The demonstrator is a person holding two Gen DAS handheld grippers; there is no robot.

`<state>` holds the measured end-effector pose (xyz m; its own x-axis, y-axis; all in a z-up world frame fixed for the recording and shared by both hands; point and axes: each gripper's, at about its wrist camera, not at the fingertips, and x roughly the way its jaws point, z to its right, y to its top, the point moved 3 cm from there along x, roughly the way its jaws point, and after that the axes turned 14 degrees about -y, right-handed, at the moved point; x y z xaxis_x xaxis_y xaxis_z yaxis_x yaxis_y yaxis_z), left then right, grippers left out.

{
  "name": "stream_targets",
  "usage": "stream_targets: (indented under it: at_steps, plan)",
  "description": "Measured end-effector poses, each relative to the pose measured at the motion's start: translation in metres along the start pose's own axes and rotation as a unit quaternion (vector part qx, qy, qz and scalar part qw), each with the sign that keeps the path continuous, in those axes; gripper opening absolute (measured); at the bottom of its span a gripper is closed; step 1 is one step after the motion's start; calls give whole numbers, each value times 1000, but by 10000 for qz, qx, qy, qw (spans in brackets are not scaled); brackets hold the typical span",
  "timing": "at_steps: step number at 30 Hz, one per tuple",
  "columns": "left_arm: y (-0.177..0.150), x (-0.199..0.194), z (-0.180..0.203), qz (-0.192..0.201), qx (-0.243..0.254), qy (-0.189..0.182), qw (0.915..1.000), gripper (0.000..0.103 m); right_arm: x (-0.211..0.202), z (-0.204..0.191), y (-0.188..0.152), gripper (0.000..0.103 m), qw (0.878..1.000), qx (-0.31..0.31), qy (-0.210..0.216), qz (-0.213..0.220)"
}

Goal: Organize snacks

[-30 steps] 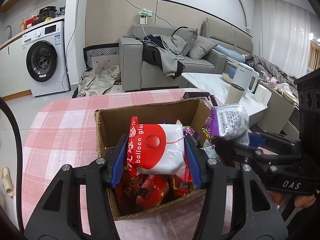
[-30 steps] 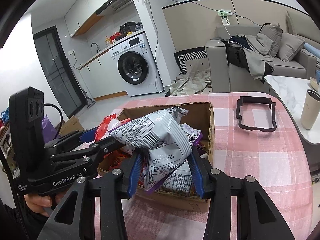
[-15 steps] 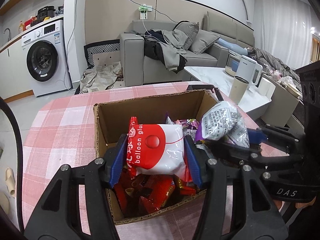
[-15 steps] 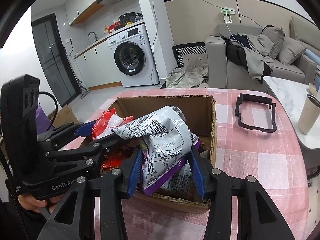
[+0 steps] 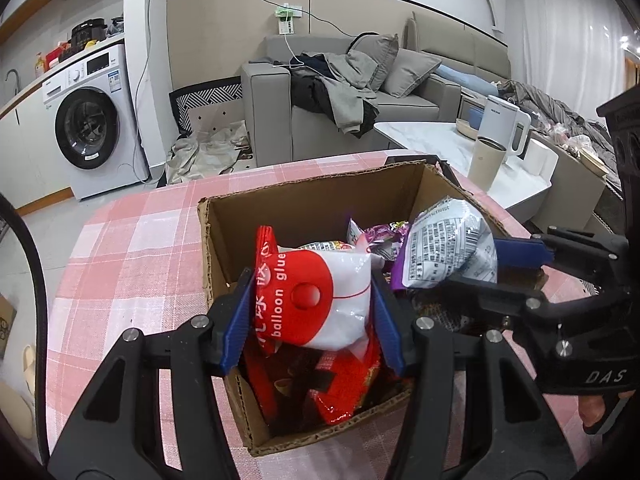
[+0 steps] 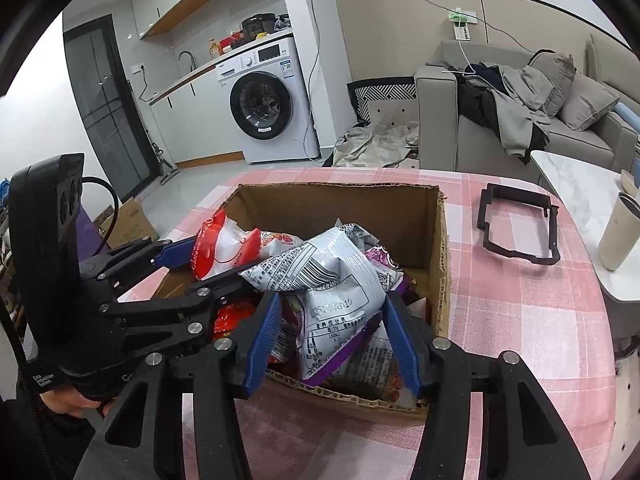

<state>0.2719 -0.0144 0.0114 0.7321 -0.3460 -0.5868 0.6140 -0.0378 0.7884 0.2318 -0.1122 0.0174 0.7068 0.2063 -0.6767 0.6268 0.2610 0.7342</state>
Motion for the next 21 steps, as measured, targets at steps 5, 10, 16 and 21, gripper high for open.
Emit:
stream_targets:
  at_steps: [5,10,16,21]
  plan:
    - [0,0,1,9,-43,-50,10000,56,-2,-3,0,68,10000,-32,76,19]
    - [-1,-8,0,84,-164,-174,9997,61,-6,-2,-1,71,9999,-81,149,33]
    - [-1,-29,-6,327,-370,-436,9978,80,-20,6,1,95,9991,77,222,339]
    - [-3,-49,-6,580,-361,-121,9976,102,-34,7,0,103,9982,116,37,595]
